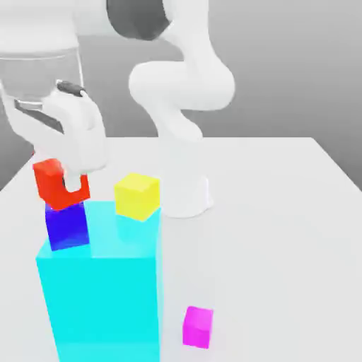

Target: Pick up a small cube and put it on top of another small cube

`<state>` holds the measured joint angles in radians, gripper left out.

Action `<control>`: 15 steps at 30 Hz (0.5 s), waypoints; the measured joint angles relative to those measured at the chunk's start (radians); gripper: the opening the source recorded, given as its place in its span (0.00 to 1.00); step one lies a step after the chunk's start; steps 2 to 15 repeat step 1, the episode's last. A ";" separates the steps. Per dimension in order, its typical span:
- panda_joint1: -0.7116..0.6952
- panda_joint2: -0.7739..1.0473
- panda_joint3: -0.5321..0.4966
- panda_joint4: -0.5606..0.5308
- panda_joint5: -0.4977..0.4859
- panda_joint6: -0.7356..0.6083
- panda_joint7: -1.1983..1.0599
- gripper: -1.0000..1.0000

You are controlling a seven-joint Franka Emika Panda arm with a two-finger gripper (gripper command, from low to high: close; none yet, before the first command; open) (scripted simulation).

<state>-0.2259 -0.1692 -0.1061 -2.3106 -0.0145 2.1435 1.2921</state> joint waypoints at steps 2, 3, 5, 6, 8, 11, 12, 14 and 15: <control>0.000 0.000 0.000 0.000 0.000 0.000 0.000 1.00; 0.000 0.000 0.000 0.000 0.000 0.000 0.000 1.00; 0.000 0.000 0.000 0.000 0.000 0.000 0.000 1.00; 0.000 0.000 0.000 0.000 0.000 0.000 0.000 1.00; 0.000 0.000 0.000 0.000 0.000 0.000 0.000 1.00; 0.000 0.000 0.000 0.000 0.000 0.000 0.000 1.00; 0.000 0.000 0.000 0.000 0.000 0.000 0.000 1.00; 0.000 0.000 0.000 0.000 0.000 0.000 0.000 1.00; 0.000 0.000 0.000 0.000 0.000 0.000 0.000 1.00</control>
